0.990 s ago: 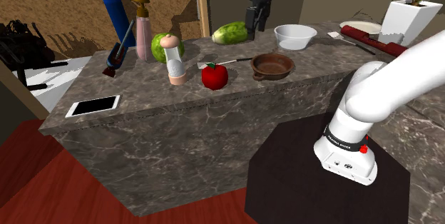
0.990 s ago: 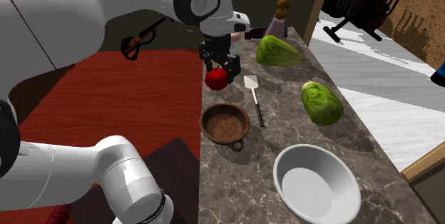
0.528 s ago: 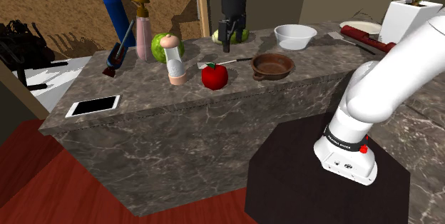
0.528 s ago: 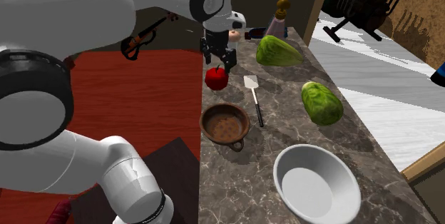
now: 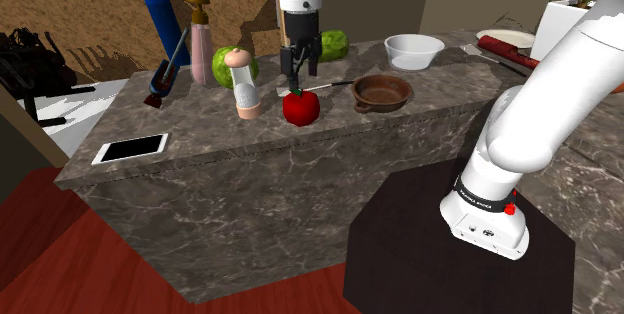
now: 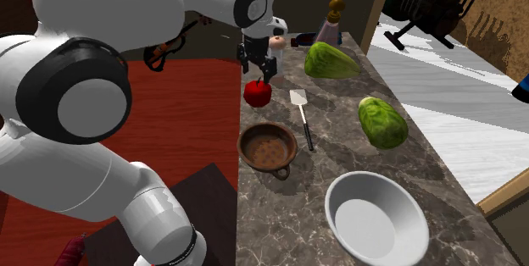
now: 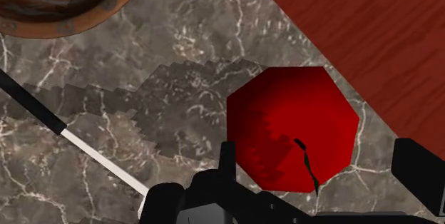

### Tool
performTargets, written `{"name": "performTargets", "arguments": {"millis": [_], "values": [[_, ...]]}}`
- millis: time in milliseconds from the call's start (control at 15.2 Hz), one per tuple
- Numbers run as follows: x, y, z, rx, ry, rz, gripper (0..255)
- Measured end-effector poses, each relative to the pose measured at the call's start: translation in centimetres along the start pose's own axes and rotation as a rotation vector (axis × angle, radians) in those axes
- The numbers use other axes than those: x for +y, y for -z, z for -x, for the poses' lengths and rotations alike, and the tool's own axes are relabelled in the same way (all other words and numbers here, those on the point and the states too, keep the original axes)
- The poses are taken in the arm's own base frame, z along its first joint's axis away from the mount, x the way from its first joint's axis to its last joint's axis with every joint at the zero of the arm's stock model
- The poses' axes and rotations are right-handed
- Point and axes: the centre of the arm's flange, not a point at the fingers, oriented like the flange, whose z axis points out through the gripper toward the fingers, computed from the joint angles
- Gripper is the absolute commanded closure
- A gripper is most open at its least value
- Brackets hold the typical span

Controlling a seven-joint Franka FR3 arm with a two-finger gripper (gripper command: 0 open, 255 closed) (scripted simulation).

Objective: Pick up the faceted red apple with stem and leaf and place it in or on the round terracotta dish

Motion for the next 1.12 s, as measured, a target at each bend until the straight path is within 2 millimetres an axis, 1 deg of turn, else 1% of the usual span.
{"name": "performTargets", "arguments": {"millis": [264,660,726,1122], "values": [[-0.1,-2.0,0.0,0.000,0.000,0.000,0],[-0.1,-2.4,0.0,0.000,0.000,0.000,0],[-0.1,-2.4,0.0,0.000,0.000,0.000,255],[-0.1,-2.3,0.0,0.004,0.000,-0.001,255]]}}
